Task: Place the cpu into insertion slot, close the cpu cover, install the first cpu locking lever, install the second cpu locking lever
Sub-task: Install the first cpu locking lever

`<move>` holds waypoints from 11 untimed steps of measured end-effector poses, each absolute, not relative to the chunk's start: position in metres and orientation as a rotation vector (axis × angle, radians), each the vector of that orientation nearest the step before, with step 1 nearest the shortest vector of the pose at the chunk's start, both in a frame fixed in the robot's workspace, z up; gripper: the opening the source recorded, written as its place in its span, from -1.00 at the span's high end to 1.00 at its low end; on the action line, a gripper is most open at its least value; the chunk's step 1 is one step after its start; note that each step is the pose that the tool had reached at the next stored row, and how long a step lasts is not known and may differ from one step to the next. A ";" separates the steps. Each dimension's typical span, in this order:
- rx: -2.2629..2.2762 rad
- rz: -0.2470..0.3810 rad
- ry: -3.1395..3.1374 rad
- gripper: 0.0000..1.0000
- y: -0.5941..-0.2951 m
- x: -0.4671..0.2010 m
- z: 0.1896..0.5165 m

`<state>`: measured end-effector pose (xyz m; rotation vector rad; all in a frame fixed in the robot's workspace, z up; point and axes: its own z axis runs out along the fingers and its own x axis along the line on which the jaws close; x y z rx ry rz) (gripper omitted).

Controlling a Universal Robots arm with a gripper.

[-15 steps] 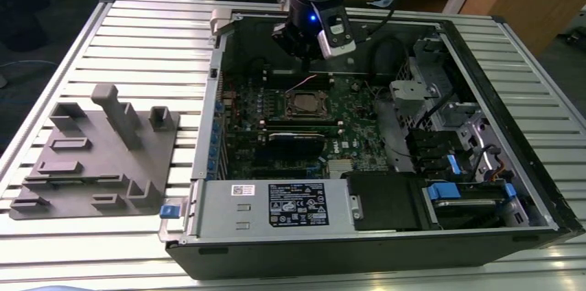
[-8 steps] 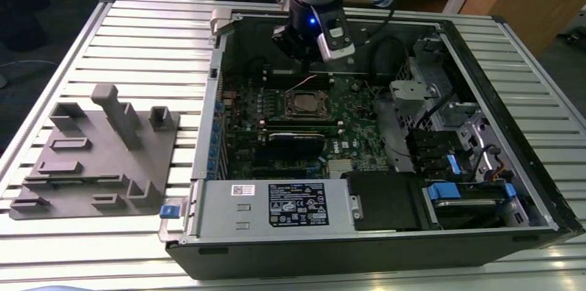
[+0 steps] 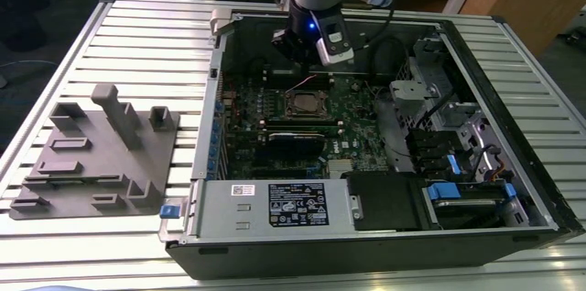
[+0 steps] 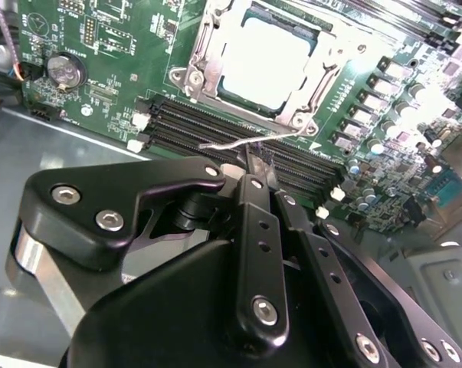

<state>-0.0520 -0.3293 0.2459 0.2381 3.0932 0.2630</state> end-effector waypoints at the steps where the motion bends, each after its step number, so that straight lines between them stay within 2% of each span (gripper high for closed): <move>1: 0.238 0.264 3.093 0.79 -0.329 -0.052 0.244; 6: 0.239 0.275 3.093 0.79 -0.329 -0.053 0.241; 8: 0.239 0.327 3.090 0.79 -0.329 -0.053 0.241; 11: 0.239 0.328 3.090 0.79 -0.329 -0.053 0.240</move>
